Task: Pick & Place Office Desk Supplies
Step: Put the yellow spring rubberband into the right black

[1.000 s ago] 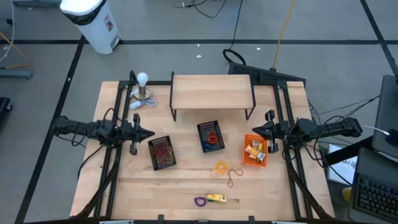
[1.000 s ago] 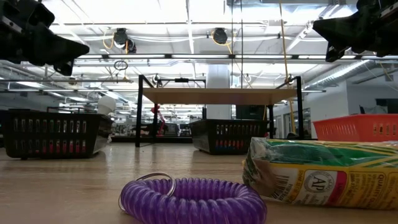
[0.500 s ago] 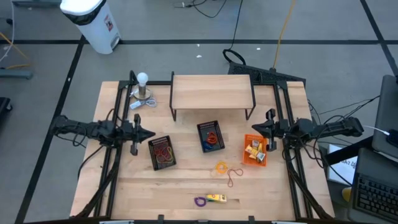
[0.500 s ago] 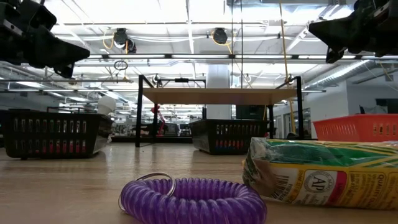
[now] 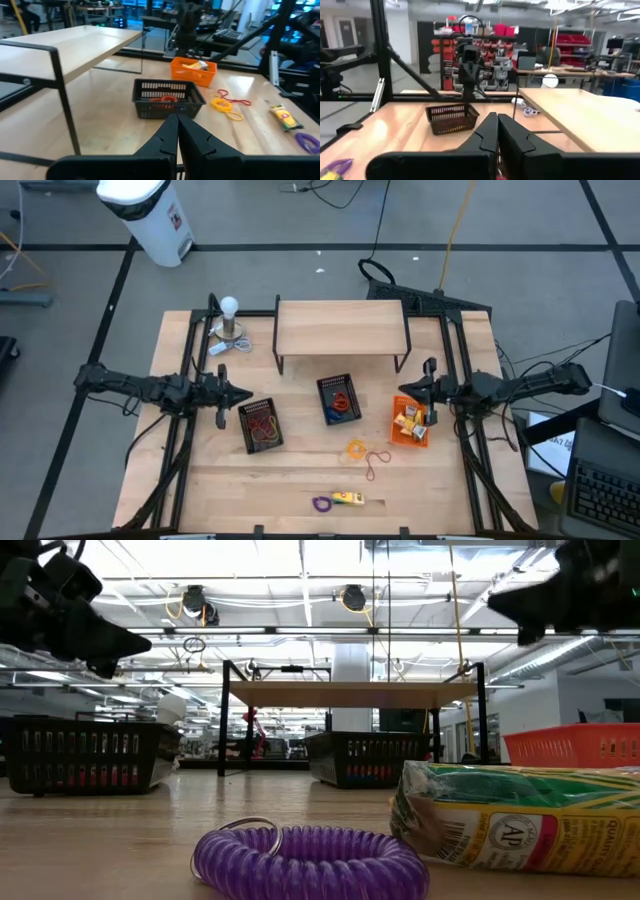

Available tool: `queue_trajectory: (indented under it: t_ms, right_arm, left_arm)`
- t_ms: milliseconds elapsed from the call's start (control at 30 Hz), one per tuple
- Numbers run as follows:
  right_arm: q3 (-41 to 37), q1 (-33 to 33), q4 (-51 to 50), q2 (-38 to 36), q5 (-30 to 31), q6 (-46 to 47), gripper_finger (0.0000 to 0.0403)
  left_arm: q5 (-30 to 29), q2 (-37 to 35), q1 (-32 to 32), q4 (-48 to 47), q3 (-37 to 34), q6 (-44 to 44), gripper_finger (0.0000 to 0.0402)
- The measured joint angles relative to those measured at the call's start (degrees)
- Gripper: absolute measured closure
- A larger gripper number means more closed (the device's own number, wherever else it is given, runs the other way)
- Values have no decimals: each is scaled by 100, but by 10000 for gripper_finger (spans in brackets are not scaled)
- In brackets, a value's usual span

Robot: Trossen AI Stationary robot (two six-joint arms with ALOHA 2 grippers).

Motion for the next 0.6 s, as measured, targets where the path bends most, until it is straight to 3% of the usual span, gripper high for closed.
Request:
queue_trajectory:
  t_ms: [300,467,600]
  right_arm:
    - [2454,645,-1814,2588,578,-38,402]
    - [3603,1005,-3172,4206,549,535,399]
    - [4212,1269,-3723,5174,542,1105,372]
  left_arm:
    - [-173,70,0,106,-12,-7,385]
    - [-159,70,0,102,-12,-45,384]
    - [-162,70,0,102,-12,-47,384]
